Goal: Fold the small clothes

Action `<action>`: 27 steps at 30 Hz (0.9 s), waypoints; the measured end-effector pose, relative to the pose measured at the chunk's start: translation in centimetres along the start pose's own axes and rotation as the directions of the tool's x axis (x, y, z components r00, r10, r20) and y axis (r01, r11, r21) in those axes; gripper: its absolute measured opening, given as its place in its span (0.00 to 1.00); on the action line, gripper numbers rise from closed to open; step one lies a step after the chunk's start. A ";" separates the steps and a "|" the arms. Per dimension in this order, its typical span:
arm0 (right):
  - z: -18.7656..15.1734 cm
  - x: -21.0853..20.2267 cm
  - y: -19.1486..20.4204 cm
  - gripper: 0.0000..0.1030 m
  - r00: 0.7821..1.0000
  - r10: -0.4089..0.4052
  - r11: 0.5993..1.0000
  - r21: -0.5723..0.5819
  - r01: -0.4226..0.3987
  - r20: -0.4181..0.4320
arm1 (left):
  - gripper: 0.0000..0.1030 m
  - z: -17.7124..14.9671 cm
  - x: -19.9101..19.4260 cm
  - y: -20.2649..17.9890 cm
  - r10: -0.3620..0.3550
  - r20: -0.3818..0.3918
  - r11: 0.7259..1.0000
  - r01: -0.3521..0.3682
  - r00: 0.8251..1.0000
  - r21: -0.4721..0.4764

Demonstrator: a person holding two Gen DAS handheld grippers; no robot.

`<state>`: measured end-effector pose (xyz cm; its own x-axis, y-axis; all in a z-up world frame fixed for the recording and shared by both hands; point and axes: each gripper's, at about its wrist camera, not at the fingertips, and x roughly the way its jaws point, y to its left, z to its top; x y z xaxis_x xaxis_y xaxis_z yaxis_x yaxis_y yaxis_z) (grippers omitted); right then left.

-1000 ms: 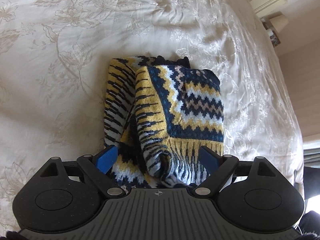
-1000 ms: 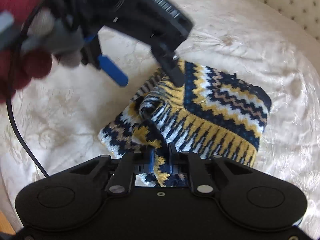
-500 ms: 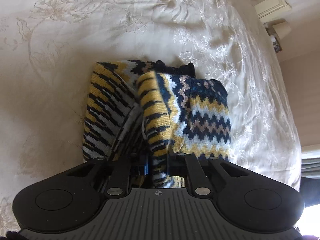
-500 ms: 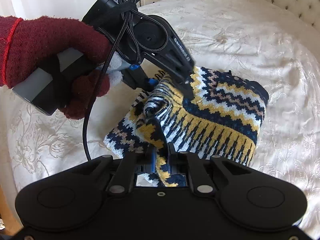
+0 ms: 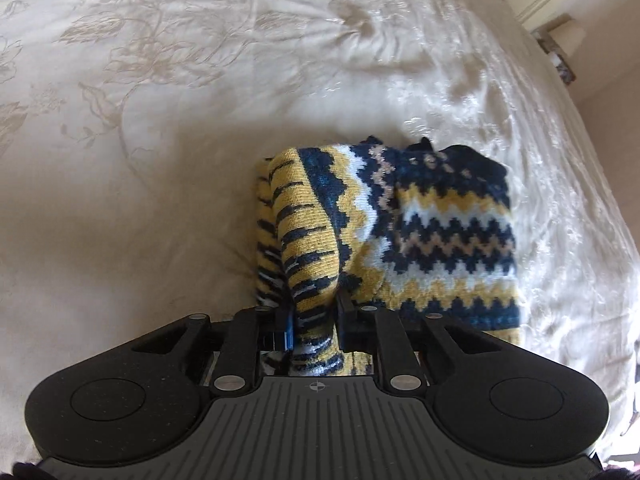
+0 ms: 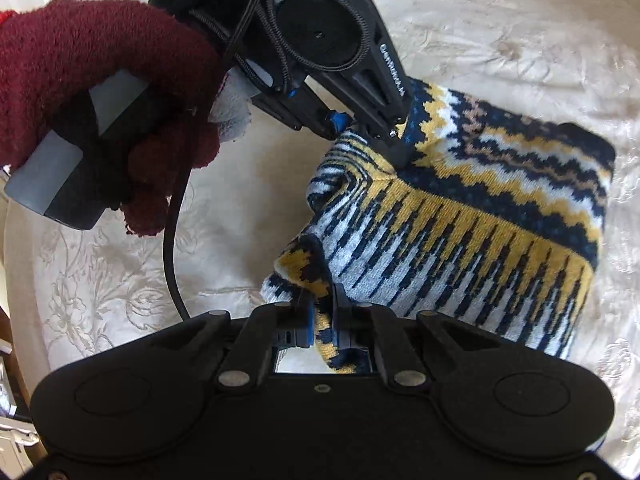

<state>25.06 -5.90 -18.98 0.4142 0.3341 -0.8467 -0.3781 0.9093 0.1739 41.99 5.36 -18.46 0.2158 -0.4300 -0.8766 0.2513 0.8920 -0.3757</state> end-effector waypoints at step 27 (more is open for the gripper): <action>-3.3 -6.9 -18.1 0.89 0.986 0.003 0.801 0.590 -0.102 0.167 | 0.68 -7.7 -3.9 0.7 -0.090 -0.001 0.990 0.089 0.996 -0.105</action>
<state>26.31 -25.48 -17.98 0.5454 0.3731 -0.7506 0.1431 0.8409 0.5220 34.05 8.77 -17.62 0.1916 -0.5085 -0.8395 0.1693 0.8596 -0.4821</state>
